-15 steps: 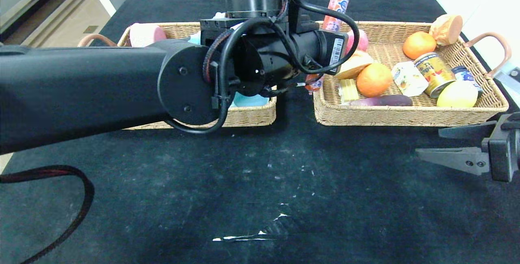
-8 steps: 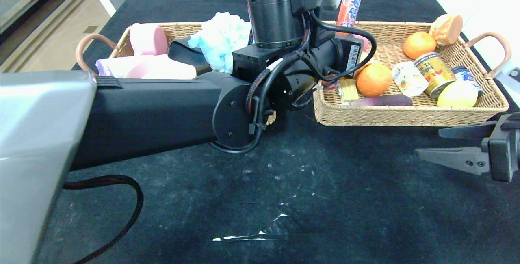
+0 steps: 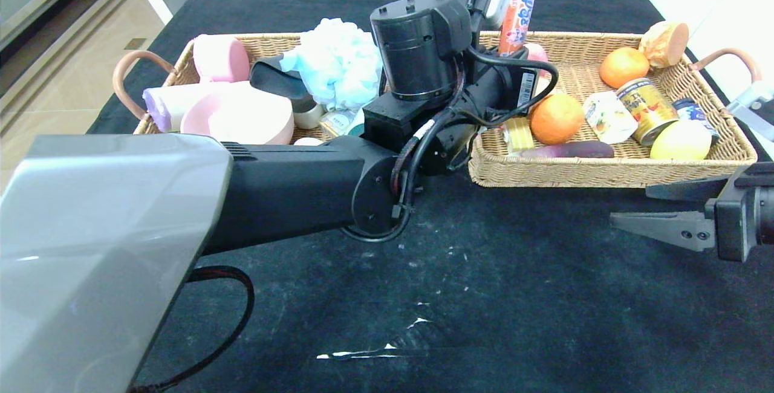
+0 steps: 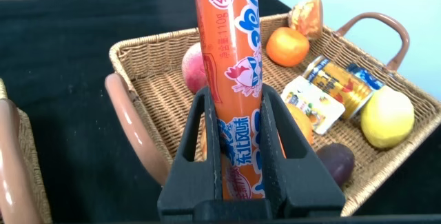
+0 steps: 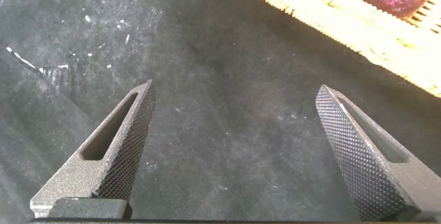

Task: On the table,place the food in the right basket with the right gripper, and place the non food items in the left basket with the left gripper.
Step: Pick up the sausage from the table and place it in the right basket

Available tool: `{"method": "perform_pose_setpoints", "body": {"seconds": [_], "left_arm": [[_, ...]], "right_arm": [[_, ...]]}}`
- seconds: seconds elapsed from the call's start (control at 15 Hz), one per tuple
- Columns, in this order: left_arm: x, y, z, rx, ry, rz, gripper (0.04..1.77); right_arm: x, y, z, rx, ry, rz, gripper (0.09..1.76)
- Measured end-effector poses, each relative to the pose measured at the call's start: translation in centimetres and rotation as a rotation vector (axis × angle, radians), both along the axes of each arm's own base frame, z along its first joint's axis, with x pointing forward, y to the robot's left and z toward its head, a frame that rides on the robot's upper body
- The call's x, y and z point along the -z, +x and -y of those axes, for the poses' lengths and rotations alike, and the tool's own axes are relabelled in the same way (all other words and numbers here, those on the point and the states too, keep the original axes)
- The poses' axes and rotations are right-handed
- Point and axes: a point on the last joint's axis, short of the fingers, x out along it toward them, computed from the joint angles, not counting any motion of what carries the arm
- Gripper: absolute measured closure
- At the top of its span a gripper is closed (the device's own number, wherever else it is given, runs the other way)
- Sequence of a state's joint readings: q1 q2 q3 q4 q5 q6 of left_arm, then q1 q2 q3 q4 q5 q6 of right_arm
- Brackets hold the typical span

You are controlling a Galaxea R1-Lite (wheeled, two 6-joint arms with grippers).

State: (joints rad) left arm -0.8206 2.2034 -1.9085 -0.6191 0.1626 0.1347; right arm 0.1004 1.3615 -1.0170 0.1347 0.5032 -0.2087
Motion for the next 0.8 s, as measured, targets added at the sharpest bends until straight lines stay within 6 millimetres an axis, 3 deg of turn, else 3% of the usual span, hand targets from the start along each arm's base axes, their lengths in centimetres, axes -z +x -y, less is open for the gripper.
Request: {"method": "perform_pose_setpoints", "body": {"seconds": [0.53,0.8], "left_arm": [[1.4,0.9,0.6,0.01,-0.009,0.019,1.41],[1.7,1.1,0.6,0.019,0.005,0.024,0.94]], "right_arm": [[0.3,0.2,0.1,-0.028,0.021,-0.016,0.15],[0.2,0.3,0.2,-0.026,0.026,-0.019,0.15]]}}
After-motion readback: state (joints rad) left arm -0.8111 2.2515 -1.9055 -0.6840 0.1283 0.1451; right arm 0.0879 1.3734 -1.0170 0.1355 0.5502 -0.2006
